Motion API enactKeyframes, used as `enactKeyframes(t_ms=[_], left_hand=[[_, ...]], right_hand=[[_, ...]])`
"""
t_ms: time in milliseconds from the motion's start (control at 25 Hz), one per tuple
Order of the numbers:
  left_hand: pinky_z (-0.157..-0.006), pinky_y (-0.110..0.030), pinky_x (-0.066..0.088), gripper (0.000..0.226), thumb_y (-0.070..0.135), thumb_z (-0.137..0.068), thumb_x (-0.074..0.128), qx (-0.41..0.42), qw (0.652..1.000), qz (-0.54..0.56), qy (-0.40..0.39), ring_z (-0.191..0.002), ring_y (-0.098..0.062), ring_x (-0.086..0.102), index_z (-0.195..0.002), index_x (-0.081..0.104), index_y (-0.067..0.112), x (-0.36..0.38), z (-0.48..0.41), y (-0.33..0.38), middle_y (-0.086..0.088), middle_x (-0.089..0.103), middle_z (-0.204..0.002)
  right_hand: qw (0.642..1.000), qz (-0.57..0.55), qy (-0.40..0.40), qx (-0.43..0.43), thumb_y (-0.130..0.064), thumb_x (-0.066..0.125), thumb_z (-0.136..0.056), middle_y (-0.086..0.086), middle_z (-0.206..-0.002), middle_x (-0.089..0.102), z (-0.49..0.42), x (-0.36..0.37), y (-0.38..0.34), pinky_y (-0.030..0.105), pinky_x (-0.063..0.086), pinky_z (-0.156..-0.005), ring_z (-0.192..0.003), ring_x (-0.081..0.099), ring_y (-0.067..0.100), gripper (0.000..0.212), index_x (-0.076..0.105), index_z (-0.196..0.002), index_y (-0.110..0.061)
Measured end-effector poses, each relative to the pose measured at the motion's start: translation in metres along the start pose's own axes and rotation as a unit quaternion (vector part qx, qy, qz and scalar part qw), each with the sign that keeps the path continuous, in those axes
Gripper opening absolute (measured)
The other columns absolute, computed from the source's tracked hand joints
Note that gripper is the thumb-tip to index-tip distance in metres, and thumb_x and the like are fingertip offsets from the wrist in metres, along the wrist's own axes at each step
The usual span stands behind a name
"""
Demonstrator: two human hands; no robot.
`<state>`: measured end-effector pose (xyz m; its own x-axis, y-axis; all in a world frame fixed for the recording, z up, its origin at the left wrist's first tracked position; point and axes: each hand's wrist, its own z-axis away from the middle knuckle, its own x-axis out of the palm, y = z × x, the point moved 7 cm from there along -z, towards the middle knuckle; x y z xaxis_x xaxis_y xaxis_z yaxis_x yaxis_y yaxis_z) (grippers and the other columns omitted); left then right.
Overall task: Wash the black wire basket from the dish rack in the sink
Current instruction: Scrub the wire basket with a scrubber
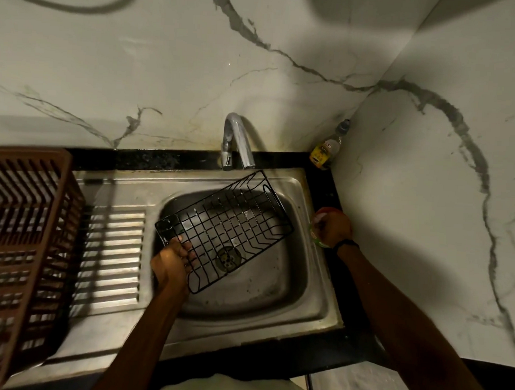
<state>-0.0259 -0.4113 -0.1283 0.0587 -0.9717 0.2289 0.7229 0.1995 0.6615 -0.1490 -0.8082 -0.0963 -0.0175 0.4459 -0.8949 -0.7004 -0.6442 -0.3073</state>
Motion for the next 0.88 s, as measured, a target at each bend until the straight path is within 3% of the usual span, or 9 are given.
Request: enactKeyframes(t_ms=[200, 360, 440, 560, 600, 640, 720, 800, 880], left_hand=[[-0.058, -0.024, 0.044, 0.024, 0.001, -0.096, 0.043, 0.016, 0.999, 0.011, 0.042, -0.060, -0.011, 0.055, -0.085, 0.056, 0.017, -0.003, 0.009, -0.003, 0.000, 0.056, -0.076], [-0.044, -0.019, 0.045, 0.033, -0.009, -0.061, 0.043, -0.034, 0.999, 0.005, -0.029, -0.043, -0.006, 0.056, -0.083, 0.051, 0.013, 0.006, 0.000, 0.007, -0.001, 0.053, -0.069], [-0.049, -0.024, 0.047, 0.037, -0.014, -0.068, 0.042, -0.007, 1.000, 0.001, 0.000, -0.051, -0.013, 0.058, -0.093, 0.058, 0.008, -0.001, -0.006, 0.006, -0.002, 0.059, -0.071], [-0.059, -0.029, 0.048, 0.032, -0.008, -0.084, 0.044, 0.050, 0.998, 0.007, 0.042, -0.067, -0.020, 0.056, -0.103, 0.065, 0.006, -0.009, -0.006, 0.000, -0.005, 0.062, -0.082], [-0.062, -0.030, 0.048, 0.030, -0.006, -0.087, 0.044, 0.063, 0.997, 0.006, 0.039, -0.070, -0.020, 0.058, -0.105, 0.066, 0.006, -0.010, -0.006, -0.001, -0.006, 0.064, -0.084], [-0.064, -0.029, 0.049, 0.030, -0.007, -0.090, 0.044, 0.070, 0.997, 0.004, 0.032, -0.072, -0.020, 0.059, -0.106, 0.066, 0.007, -0.009, -0.005, 0.000, -0.005, 0.065, -0.085], [-0.064, -0.027, 0.051, 0.032, -0.006, -0.093, 0.043, 0.073, 0.997, 0.002, 0.014, -0.072, -0.016, 0.061, -0.103, 0.066, 0.014, -0.008, -0.007, 0.001, 0.000, 0.066, -0.083], [-0.063, -0.025, 0.050, 0.031, -0.005, -0.093, 0.044, 0.072, 0.997, -0.021, 0.000, -0.069, -0.010, 0.061, -0.102, 0.065, 0.017, -0.007, -0.008, 0.004, 0.005, 0.066, -0.078], [-0.064, -0.027, 0.045, 0.037, -0.008, -0.088, 0.041, 0.077, 0.997, -0.028, -0.014, -0.070, -0.012, 0.059, -0.103, 0.064, 0.017, -0.006, -0.016, 0.004, 0.005, 0.064, -0.080]], right_hand=[[0.993, -0.066, -0.015, 0.099, -0.007, 0.062, -0.093, 0.018, -0.136, 0.056, 0.035, -0.038, -0.019, 0.018, 0.048, -0.084, -0.121, 0.052, 0.037, 0.035, 0.060, -0.127, 0.001], [0.989, -0.008, 0.036, 0.142, -0.046, 0.071, -0.080, 0.024, -0.116, 0.067, 0.043, -0.048, 0.003, 0.038, 0.052, -0.089, -0.106, 0.063, 0.040, 0.058, 0.069, -0.114, 0.000], [0.968, -0.133, 0.117, 0.178, -0.028, 0.072, -0.086, 0.026, -0.116, 0.067, 0.046, -0.051, 0.015, 0.036, 0.053, -0.083, -0.098, 0.065, 0.040, 0.041, 0.069, -0.114, 0.002], [0.804, -0.544, 0.107, 0.216, -0.002, 0.065, -0.089, 0.023, -0.115, 0.066, 0.058, -0.027, 0.010, 0.023, 0.057, -0.055, -0.076, 0.065, 0.023, 0.025, 0.065, -0.114, 0.002], [0.749, -0.630, 0.055, 0.199, 0.000, 0.061, -0.091, 0.021, -0.114, 0.066, 0.065, -0.017, -0.008, 0.022, 0.057, -0.055, -0.079, 0.066, 0.021, 0.022, 0.065, -0.113, -0.001], [0.733, -0.658, 0.008, 0.171, 0.000, 0.060, -0.092, 0.019, -0.114, 0.067, 0.072, -0.008, -0.029, 0.023, 0.057, -0.060, -0.084, 0.069, 0.020, 0.021, 0.065, -0.112, -0.003], [0.786, -0.610, -0.029, 0.096, -0.007, 0.064, -0.091, 0.011, -0.113, 0.070, 0.091, 0.001, -0.073, 0.026, 0.057, -0.073, -0.095, 0.070, 0.018, 0.024, 0.066, -0.115, -0.006], [0.899, -0.435, 0.015, -0.040, -0.021, 0.068, -0.090, 0.000, -0.103, 0.072, 0.110, -0.001, -0.121, 0.024, 0.055, -0.077, -0.092, 0.068, 0.012, 0.020, 0.070, -0.109, -0.014], [0.944, -0.277, 0.047, -0.174, -0.025, 0.066, -0.092, 0.000, -0.099, 0.072, 0.127, 0.008, -0.175, 0.013, 0.048, -0.076, -0.086, 0.064, 0.007, 0.016, 0.071, -0.103, -0.015]])
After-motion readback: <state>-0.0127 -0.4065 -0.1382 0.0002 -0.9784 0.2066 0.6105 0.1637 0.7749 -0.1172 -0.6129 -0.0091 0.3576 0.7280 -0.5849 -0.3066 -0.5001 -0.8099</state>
